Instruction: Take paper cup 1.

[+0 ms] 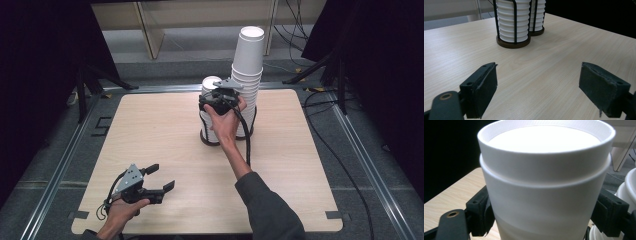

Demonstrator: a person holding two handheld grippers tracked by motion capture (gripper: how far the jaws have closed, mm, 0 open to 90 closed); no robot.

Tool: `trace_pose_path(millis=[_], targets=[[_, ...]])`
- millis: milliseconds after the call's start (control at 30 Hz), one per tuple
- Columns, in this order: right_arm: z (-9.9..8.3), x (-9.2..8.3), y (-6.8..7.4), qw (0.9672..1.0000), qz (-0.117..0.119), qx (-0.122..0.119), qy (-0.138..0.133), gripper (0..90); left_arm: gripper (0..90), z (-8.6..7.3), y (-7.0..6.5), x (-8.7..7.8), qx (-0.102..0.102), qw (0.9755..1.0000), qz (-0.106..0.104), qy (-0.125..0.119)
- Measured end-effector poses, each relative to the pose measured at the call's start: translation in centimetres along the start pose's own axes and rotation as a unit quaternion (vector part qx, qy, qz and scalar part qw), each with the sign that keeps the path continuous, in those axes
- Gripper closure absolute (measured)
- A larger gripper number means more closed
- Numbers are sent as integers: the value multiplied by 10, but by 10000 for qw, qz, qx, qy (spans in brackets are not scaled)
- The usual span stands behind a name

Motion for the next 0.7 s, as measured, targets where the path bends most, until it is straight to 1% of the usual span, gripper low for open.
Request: trace_pose_path(millis=[133, 167, 200, 233, 267, 300, 333, 367, 400, 433, 467, 500, 533, 567, 600, 633, 667, 700], targets=[[1, -1, 1, 10000, -38, -9, -51, 188, 147, 0, 0, 0, 2, 10000, -14, 4], [2, -2, 3, 9999, -101, -28, -99, 188, 147, 0, 0, 0, 0, 10000, -12, 14], [13, -9, 9, 9994, -123, -180, -271, 188, 147, 0, 0, 0, -2, 10000, -11, 4], [13, -9, 9, 9994, -123, -180, -271, 188, 147, 0, 0, 0, -1, 10000, -14, 5], [17, -11, 12, 9994, -105, -197, -258, 188, 147, 0, 0, 0, 6, 10000, -12, 3], [27, -20, 17, 9990, -122, -274, -324, 189, 147, 0, 0, 0, 4, 10000, -11, 4], [30, -23, 18, 9989, -117, -305, -327, 189, 147, 0, 0, 1, 8, 10000, -38, -54], [30, -23, 18, 9989, -117, -305, -327, 189, 147, 0, 0, 0, 34, 10000, -14, -9], [33, -25, 19, 9991, -44, -233, -351, 189, 147, 1, 0, -1, 47, 10000, -5, 26], [35, -27, 19, 9992, -19, -182, -352, 189, 147, 1, 0, -1, 38, 10000, -3, 19], [37, -30, 18, 9992, 3, -198, -361, 189, 147, 0, 0, -1, 21, 10000, -14, -6], [37, -32, 18, 9992, 29, -133, -375, 189, 147, 0, -1, 0, 2, 10000, -28, -34], [40, -37, 16, 9989, 103, -160, -420, 189, 147, 0, -1, 1, 11, 10000, -39, -43], [41, -38, 15, 9988, 149, -110, -455, 189, 147, 0, -1, 0, -20, 10000, -17, -7], [41, -38, 15, 9988, 149, -110, -455, 189, 147, 0, -1, 0, -16, 10000, -7, 47], [43, -41, 15, 9984, 222, -58, -509, 189, 147, -1, 0, 2, -7, 10000, -68, -70], [50, -47, 13, 9978, 294, -63, -587, 189, 147, -1, -1, 1, -4, 10000, -51, -28], [52, -49, 13, 9976, 321, -45, -611, 189, 147, -1, -1, 1, -7, 10000, -47, -7]])
Point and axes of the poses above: each handheld gripper's, and its own axes: x roughly forward along the jaws, z roughly out of its top, y roughly to its left, the point moved 1 cm from there along x, roughly forward along the jaws, and after that the axes turned 9 degrees about x, right-handed, at the moved point
